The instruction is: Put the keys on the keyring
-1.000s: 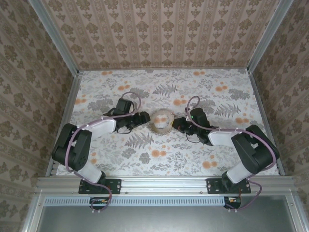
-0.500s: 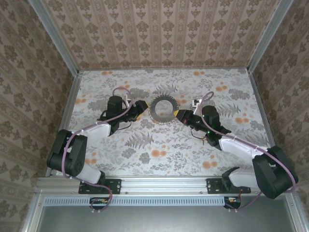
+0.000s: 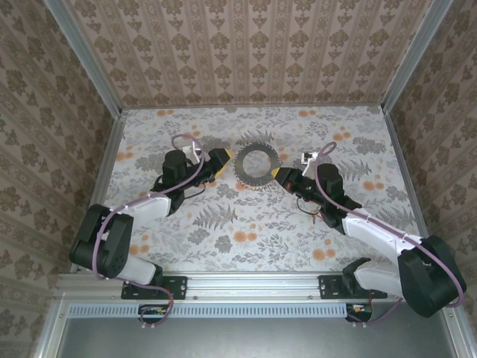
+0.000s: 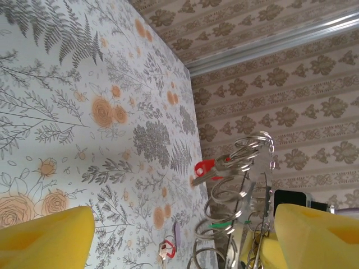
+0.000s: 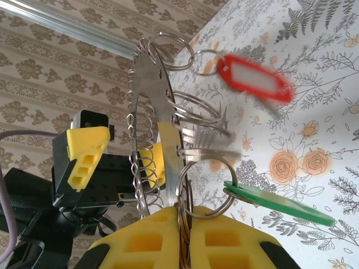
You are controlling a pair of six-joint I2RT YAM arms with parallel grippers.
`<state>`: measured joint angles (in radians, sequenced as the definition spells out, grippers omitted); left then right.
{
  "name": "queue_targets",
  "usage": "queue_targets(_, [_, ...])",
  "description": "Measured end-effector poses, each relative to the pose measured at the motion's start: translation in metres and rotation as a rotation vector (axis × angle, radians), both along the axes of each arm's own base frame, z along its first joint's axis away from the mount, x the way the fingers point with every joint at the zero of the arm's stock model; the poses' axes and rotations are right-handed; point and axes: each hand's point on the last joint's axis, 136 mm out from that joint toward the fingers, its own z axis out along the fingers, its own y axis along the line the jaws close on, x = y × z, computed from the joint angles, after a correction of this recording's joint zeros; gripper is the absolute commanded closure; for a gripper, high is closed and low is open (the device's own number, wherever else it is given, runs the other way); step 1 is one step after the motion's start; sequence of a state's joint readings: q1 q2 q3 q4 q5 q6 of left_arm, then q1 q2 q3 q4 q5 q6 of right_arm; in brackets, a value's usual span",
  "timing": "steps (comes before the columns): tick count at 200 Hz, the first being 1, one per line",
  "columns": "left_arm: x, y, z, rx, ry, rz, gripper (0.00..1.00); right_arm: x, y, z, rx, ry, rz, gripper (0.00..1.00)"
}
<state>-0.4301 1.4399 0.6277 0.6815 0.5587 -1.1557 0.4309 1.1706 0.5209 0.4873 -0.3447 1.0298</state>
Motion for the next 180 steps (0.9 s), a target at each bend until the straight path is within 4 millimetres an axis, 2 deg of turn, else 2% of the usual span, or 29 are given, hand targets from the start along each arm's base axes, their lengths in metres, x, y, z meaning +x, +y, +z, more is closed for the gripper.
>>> queue_targets(28, [-0.002, 0.002, 0.010, -0.003, -0.029, 0.009, 0.15, 0.000, 0.000, 0.001, 0.001, -0.002, 0.000, 0.90])
queue_targets(49, [-0.003, -0.004, 0.014, -0.006, -0.040, -0.020, 0.18, -0.001, 0.000, 0.001, 0.001, -0.002, 0.001, 0.90])
queue_targets(98, [-0.017, -0.043, 0.021, -0.029, -0.055, -0.177, 0.29, -0.001, 0.003, 0.007, 0.012, -0.007, 0.019, 0.90])
queue_targets(126, [-0.018, -0.045, 0.019, -0.033, -0.049, -0.192, 0.36, -0.001, 0.005, 0.012, 0.018, -0.014, 0.028, 0.90])
queue_targets(180, [-0.019, -0.046, 0.023, -0.049, -0.053, -0.203, 0.56, -0.001, 0.005, 0.011, 0.015, -0.008, 0.028, 0.89])
